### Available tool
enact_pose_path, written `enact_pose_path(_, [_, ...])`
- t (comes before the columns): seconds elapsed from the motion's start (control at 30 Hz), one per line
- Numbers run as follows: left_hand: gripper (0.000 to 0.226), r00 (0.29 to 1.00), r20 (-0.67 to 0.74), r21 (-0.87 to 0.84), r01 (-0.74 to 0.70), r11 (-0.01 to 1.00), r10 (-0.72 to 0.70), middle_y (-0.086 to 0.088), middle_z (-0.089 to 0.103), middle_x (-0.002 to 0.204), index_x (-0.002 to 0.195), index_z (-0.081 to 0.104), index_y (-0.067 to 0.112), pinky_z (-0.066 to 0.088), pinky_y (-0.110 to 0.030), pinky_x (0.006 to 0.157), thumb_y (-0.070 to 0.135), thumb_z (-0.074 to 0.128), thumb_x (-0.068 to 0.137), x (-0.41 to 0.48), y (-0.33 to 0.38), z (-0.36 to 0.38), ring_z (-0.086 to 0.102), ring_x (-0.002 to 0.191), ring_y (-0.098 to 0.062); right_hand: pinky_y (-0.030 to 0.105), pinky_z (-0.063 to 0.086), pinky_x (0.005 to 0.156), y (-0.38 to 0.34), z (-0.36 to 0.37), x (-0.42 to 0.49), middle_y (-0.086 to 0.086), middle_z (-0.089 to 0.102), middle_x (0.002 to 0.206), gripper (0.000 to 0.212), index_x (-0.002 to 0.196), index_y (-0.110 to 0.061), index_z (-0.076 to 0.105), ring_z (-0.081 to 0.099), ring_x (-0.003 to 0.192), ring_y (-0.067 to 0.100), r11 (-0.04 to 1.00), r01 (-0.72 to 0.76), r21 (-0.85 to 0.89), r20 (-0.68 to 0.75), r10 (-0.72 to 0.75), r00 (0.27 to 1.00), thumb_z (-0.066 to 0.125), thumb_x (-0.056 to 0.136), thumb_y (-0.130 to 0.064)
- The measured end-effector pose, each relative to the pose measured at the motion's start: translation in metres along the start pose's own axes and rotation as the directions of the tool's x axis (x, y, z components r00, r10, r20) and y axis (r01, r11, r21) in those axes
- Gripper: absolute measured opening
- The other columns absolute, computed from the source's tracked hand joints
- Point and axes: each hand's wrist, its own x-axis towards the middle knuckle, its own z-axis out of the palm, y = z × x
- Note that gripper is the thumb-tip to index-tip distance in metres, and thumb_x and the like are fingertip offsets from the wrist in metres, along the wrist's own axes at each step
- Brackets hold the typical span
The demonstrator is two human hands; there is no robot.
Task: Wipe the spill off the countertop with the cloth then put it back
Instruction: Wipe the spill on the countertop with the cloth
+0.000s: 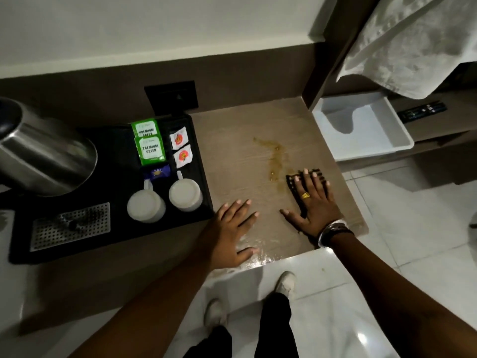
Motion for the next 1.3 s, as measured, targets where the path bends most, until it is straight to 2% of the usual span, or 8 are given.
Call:
enact_pose_path(0.23, [0.083, 0.996, 0.088, 0.119, -0.009, 0.993, -0.002, -0.011, 0.026, 0.167, 0.156, 0.038, 0.024, 0.016, -0.055, 0.123, 0.073, 0.046, 0.09, 0.001, 0.0, -0.001, 0.022, 0.152, -0.038, 0.055, 0.002, 0.123, -0.002, 0.014, -0.027, -0.001, -0.002, 0.168, 0.082, 0.156, -0.042, 0.009, -0.002, 0.155, 0.026, 0.994, -0.082, 0.071, 0.053, 0.079, 0.995, 0.029, 0.086, -0.081])
enact_pose_path(0.37, [0.082, 0.996, 0.094, 0.119, 0.0, 0.993, -0.012, -0.01, 0.023, 0.169, 0.157, 0.035, 0.025, 0.016, -0.056, 0.123, 0.075, 0.042, 0.092, -0.001, 0.0, 0.001, 0.019, 0.154, -0.038, 0.056, 0.002, 0.123, 0.0, 0.008, -0.023, 0.001, -0.001, 0.168, 0.091, 0.159, -0.03, 0.006, -0.002, 0.155, 0.022, 0.978, -0.164, 0.127, 0.035, 0.161, 0.986, 0.033, 0.088, -0.079])
enact_pose_path(0.6, [0.082, 0.998, 0.063, 0.071, 0.012, 0.997, -0.016, -0.009, 0.024, 0.169, 0.157, 0.036, 0.026, 0.015, -0.055, 0.123, 0.074, 0.047, 0.09, 0.0, -0.001, 0.002, 0.019, 0.154, -0.037, 0.058, -0.002, 0.122, -0.005, -0.031, 0.118, 0.009, -0.003, 0.168, 0.107, 0.159, -0.025, 0.006, -0.008, 0.155, 0.027, 0.915, -0.316, 0.251, -0.001, 0.326, 0.945, 0.016, 0.077, -0.093])
enact_pose_path(0.77, [0.081, 0.996, 0.082, 0.088, 0.03, 0.996, -0.037, -0.009, 0.022, 0.169, 0.156, 0.035, 0.028, 0.012, -0.054, 0.124, 0.072, 0.048, 0.089, 0.005, -0.003, -0.001, 0.02, 0.153, -0.037, 0.061, 0.003, 0.121, -0.082, -0.032, 0.208, 0.01, 0.006, 0.168, 0.092, 0.158, -0.028, 0.017, 0.0, 0.155, 0.03, 0.989, 0.132, 0.071, 0.056, -0.136, 0.989, 0.02, 0.084, -0.083])
enact_pose_path(0.87, [0.081, 0.994, 0.11, 0.048, 0.01, 0.999, -0.015, -0.012, 0.025, 0.167, 0.155, 0.037, 0.026, 0.013, -0.054, 0.123, 0.07, 0.052, 0.088, 0.004, -0.002, -0.004, 0.021, 0.153, -0.037, 0.06, 0.011, 0.12, -0.099, -0.014, 0.157, 0.007, 0.015, 0.167, 0.077, 0.157, -0.034, 0.018, 0.005, 0.155, 0.031, 0.861, 0.509, 0.004, 0.085, -0.508, 0.857, 0.023, 0.091, -0.073])
enact_pose_path(0.93, [0.081, 0.993, 0.115, 0.055, 0.005, 0.998, -0.012, -0.013, 0.031, 0.165, 0.154, 0.04, 0.025, 0.014, -0.055, 0.122, 0.071, 0.052, 0.087, 0.003, -0.003, -0.004, 0.026, 0.15, -0.039, 0.061, 0.005, 0.121, -0.075, -0.004, 0.105, 0.001, 0.013, 0.167, 0.068, 0.156, -0.037, 0.021, 0.004, 0.155, 0.027, 0.812, 0.583, 0.017, 0.126, -0.58, 0.805, 0.023, 0.095, -0.067])
enact_pose_path(1.13, [0.083, 0.992, 0.122, 0.045, 0.019, 0.999, -0.025, -0.009, 0.025, 0.168, 0.155, 0.04, 0.026, 0.019, -0.057, 0.121, 0.073, 0.05, 0.088, 0.002, -0.003, -0.003, 0.022, 0.153, -0.038, 0.059, 0.012, 0.121, 0.045, -0.017, 0.084, -0.002, 0.012, 0.167, 0.061, 0.154, -0.046, 0.019, 0.007, 0.155, 0.028, 0.979, 0.199, 0.042, 0.05, -0.201, 0.978, 0.015, 0.096, -0.065])
enact_pose_path(1.3, [0.082, 0.994, 0.109, 0.058, 0.003, 0.998, -0.009, -0.009, 0.024, 0.168, 0.156, 0.036, 0.027, 0.013, -0.054, 0.122, 0.072, 0.05, 0.089, 0.0, -0.002, -0.001, 0.021, 0.153, -0.038, 0.052, 0.0, 0.124, 0.019, -0.029, 0.166, -0.001, 0.005, 0.168, 0.069, 0.158, -0.035, 0.013, -0.001, 0.155, 0.028, 0.981, -0.123, 0.147, -0.008, 0.126, 0.992, 0.009, 0.096, -0.065])
